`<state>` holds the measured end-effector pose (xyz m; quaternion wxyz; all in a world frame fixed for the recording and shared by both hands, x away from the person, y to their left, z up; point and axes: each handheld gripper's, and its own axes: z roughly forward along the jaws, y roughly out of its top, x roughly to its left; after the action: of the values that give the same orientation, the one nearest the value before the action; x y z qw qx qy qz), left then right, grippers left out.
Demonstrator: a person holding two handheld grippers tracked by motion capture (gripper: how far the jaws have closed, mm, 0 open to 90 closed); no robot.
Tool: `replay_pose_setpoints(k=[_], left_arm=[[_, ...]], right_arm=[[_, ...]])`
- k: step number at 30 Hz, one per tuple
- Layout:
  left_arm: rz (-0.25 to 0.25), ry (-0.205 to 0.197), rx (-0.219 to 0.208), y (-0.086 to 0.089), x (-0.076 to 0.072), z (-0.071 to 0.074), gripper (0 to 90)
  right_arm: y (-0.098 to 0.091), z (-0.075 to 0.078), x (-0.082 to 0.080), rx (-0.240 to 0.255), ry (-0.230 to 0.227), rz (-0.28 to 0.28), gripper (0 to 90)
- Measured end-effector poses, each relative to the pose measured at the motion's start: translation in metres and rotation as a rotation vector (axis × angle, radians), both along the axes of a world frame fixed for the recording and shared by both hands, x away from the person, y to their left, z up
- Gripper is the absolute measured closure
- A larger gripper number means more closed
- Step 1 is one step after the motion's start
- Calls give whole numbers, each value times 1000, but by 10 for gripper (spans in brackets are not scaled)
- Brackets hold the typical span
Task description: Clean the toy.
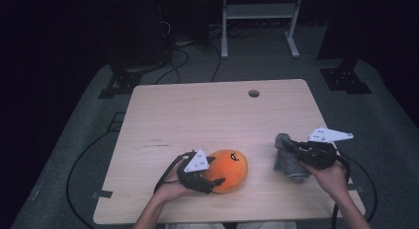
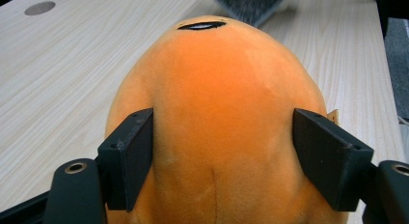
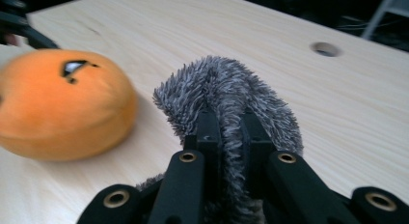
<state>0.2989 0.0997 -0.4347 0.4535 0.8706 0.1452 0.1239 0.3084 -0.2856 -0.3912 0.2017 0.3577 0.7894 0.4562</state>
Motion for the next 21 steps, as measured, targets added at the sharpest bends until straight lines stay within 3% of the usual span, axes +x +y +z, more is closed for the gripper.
replay_pose_setpoints(k=[3,6,12,21], left_arm=[[2,3,-4,0,0,0,241],[3,5,-11,-1,1,0,236],[2,11,-16,1,1,0,224],[-8,34,-47,3,4,2,192]], right_arm=[[-11,1,-2,-35,-5,-28,790],[-12,-7,1,-17,39,-5,746],[2,-32,14,96,157,93,586],[10,-39,15,167,166,155,506]])
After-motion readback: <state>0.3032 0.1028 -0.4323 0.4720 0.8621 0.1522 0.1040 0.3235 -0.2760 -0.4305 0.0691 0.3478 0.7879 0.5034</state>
